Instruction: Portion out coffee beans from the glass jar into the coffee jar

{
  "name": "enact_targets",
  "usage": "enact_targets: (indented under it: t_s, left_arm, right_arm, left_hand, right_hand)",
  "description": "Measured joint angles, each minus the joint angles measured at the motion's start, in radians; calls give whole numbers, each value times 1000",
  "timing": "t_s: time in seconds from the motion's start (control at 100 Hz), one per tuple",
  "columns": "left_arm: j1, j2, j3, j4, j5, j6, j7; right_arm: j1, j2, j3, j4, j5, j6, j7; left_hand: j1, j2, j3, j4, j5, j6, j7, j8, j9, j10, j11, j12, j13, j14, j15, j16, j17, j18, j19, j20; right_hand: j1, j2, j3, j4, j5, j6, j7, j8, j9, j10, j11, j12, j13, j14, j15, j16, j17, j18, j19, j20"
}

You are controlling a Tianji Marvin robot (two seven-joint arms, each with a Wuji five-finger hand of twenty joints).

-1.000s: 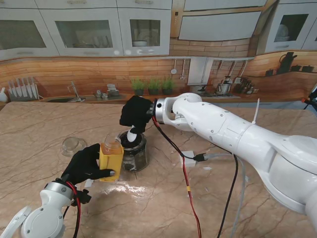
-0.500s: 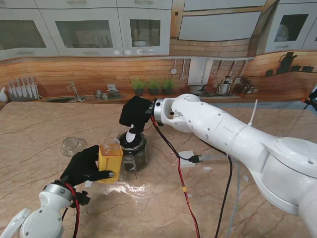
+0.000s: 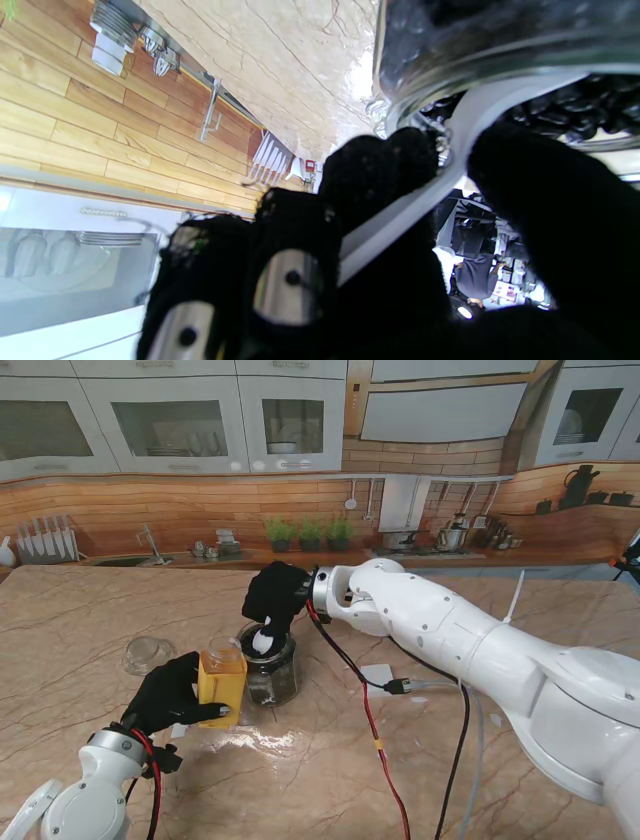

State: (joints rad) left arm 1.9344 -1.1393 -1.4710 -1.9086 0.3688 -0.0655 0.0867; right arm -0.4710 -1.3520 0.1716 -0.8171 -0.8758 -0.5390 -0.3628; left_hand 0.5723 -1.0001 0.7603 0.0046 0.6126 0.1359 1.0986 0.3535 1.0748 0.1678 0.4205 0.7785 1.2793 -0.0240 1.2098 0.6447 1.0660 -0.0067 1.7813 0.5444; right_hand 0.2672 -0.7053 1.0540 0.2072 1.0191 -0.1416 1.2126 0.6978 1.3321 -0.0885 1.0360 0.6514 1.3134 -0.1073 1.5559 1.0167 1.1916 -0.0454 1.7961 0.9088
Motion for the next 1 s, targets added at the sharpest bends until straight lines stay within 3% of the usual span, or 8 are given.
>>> enact_targets:
  t_s: [0.17,0.33,0.69,1.0]
  left_arm:
    - [0,0,-1,2,1,0,2]
    - [-4,-1,1,4,2,0,4]
    - [-7,-1,4,5,5,2,6]
    - [-11,-1,9,7,14,3,7]
  right_arm:
    - [-31,-3,43,-10,50,27,73]
    - [-68,10,90,-56,104,77,125]
    - [-116,30,148,-107,170,118,186]
    - [-82,52,94,-102,16,56,57]
  left_hand:
    - [0,0,0,0,0,0,0,0,0,0,0,0,0,0,0,0,0,0,0,0]
    - [0,0,0,0,0,0,0,0,0,0,0,0,0,0,0,0,0,0,0,0]
    - [0,0,0,0,0,0,0,0,0,0,0,0,0,0,0,0,0,0,0,0]
    - [0,0,0,0,0,0,0,0,0,0,0,0,0,0,0,0,0,0,0,0]
  right_hand:
    - [0,0,0,0,2,-1,0,10,0,0,0,0,0,0,0,0,0,0,0,0]
    - [0,0,0,0,9,-2,-4,8,2,0,0,0,1,0,0,0,0,0,0,0]
    - [0,0,0,1,10,-2,-4,8,2,0,0,0,1,0,0,1,0,0,0,0]
    - [0,0,0,1,10,-2,-5,9,2,0,0,0,1,0,0,1,0,0,0,0]
